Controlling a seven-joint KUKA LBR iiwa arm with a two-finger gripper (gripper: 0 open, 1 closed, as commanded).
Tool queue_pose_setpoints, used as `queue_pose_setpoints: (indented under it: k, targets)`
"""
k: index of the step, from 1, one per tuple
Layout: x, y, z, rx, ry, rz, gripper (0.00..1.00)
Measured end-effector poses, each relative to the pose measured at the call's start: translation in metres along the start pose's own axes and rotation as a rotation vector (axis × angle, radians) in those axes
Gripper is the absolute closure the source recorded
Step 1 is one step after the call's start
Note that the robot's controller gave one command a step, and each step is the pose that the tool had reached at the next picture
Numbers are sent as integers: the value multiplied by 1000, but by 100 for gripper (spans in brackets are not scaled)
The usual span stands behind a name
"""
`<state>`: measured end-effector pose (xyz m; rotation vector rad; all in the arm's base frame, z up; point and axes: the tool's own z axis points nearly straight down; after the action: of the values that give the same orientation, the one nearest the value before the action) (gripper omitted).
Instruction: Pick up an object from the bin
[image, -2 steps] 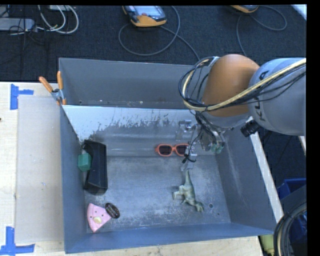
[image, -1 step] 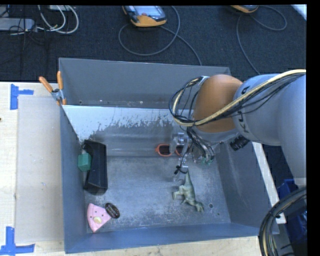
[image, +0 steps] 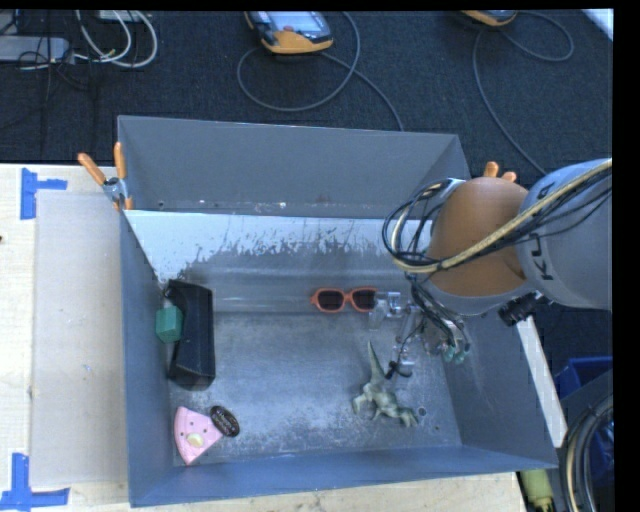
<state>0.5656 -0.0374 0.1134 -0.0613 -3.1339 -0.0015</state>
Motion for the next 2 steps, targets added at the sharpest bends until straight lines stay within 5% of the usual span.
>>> queue_pose_setpoints:
  k: [1, 2]
  targets:
    - [3, -2, 20, 1, -3, -267, 0]
    - [67, -21, 38, -1, -20, -99, 100]
